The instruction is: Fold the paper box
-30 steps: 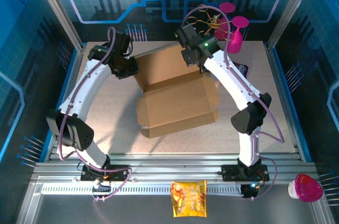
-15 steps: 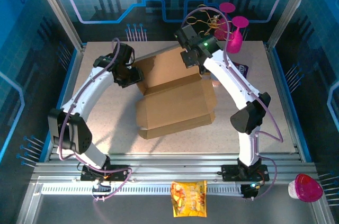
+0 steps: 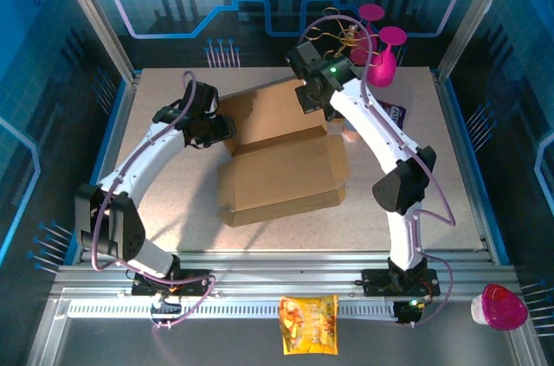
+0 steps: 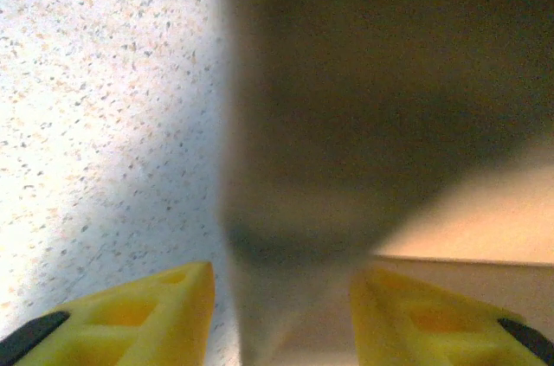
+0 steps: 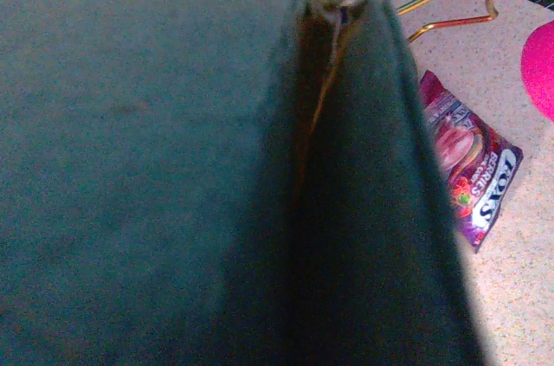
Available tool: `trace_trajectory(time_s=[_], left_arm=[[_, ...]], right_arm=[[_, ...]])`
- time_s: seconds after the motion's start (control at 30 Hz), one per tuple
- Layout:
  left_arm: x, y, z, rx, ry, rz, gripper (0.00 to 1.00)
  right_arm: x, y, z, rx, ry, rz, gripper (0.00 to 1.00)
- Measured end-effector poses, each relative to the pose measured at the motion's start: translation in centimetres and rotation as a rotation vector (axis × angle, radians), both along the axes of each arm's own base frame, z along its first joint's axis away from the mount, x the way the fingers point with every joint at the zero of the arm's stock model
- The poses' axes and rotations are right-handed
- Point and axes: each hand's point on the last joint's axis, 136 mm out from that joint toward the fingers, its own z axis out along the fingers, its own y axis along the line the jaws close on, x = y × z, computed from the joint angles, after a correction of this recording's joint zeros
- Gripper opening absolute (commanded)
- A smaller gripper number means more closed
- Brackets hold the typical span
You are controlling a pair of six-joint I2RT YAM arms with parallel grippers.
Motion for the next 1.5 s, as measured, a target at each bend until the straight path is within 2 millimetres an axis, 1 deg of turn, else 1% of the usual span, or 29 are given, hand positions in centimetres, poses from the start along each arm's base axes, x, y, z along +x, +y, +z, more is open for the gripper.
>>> trace_trajectory(time_s=[0.07, 0.13, 0.2, 0.3, 0.5, 0.63, 0.67, 0.77, 0.8, 0.9, 0.97, 1.07, 1.2, 1.3, 1.4, 1.5], left_arm=[[0.5, 0.1, 0.1, 0.007, -0.025, 0.005, 0.30], [1.0, 0.3, 0.3, 0.017, -0.050, 0.015, 0.18], [1.3, 0.6, 0.3, 0.038, -0.064, 0.028, 0.09], [1.7, 0.7, -0.1, 0.069, -0.075, 0.036, 0.00], [1.8, 0.7, -1.6, 0.205, -0.036, 0.055, 0.00], [1.6, 0.9, -1.6, 0.266, -0.026, 0.067, 0.00], [1.6, 1.0, -1.6, 0.271, -0.026, 0.069, 0.01], [1.4, 1.1, -1.6, 0.279, -0.021, 0.073, 0.36], [1.3, 1.1, -1.5, 0.282, -0.016, 0.069, 0.46], [1.2, 1.0, -0.8, 0.271, -0.008, 0.072, 0.61], [1.1, 0.6, 0.2, 0.242, -0.014, 0.069, 0.66], [0.5, 0.0, 2.6, 0.167, -0.037, 0.078, 0.67], [-0.4, -0.7, 6.8, 0.037, -0.102, 0.114, 0.62], [-1.7, -0.5, 9.1, -0.031, -0.129, 0.156, 0.58], [-3.1, 0.1, 10.7, -0.072, -0.131, 0.207, 0.56], [-4.9, 1.1, 11.4, -0.097, -0.113, 0.269, 0.54]], right_arm=[[0.0, 0.1, -0.1, 0.010, 0.011, 0.001, 0.00], [-0.1, 0.1, -0.3, 0.021, 0.024, -0.003, 0.00], [-0.1, 0.0, -0.3, 0.034, 0.032, -0.010, 0.00], [-0.1, -0.2, -0.4, 0.055, 0.049, -0.018, 0.00], [-0.4, -0.2, -1.3, 0.052, 0.095, -0.033, 0.00], [-0.3, -0.1, -1.9, 0.054, 0.111, -0.047, 0.00], [-0.3, -0.1, -1.9, 0.055, 0.111, -0.048, 0.00], [-0.3, 0.0, -2.0, 0.059, 0.114, -0.049, 0.00], [-0.4, 0.0, -2.1, 0.057, 0.117, -0.049, 0.00], [-0.4, -0.1, -2.1, 0.064, 0.118, -0.062, 0.00], [-0.5, -0.1, -2.1, 0.075, 0.119, -0.078, 0.00], [-0.6, -0.1, -3.0, 0.100, 0.137, -0.114, 0.00], [-1.1, -0.6, -5.5, 0.126, 0.198, -0.179, 0.00], [-1.3, -0.9, -7.0, 0.151, 0.230, -0.230, 0.00], [-1.7, -0.9, -7.8, 0.195, 0.239, -0.285, 0.00], [-2.7, -0.9, -8.5, 0.259, 0.252, -0.341, 0.00]])
